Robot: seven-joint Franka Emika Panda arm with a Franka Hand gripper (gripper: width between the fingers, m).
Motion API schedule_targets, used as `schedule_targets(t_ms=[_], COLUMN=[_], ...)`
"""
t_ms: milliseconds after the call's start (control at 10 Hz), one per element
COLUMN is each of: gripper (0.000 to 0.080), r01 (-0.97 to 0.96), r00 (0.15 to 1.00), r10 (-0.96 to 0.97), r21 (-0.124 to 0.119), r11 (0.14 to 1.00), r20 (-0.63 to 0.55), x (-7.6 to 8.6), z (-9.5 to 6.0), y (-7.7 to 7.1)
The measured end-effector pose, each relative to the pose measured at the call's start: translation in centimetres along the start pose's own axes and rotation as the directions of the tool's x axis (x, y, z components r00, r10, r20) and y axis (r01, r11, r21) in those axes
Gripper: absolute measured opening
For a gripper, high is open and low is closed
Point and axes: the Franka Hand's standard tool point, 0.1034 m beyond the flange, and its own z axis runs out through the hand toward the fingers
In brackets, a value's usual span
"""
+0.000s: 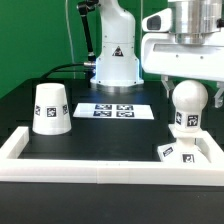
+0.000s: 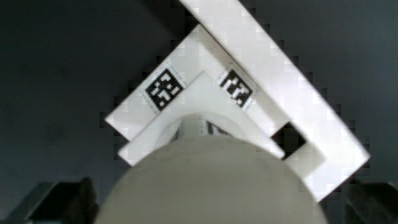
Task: Assemble lamp
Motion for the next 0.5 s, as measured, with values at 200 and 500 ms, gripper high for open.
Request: schedule_targets(t_ms=[200,500], gripper=[0.0699,0.0699], r01=[0.224,0.447], r00=[0.975,0.895], r10=[-0.224,-0.447], r21=[-0.001,-0.001], r11=[0.975,0.895], r20=[0.003,0.006], x=[-0.37,-0.41], z=[0.11,0.22], y=[-0.14,0.01])
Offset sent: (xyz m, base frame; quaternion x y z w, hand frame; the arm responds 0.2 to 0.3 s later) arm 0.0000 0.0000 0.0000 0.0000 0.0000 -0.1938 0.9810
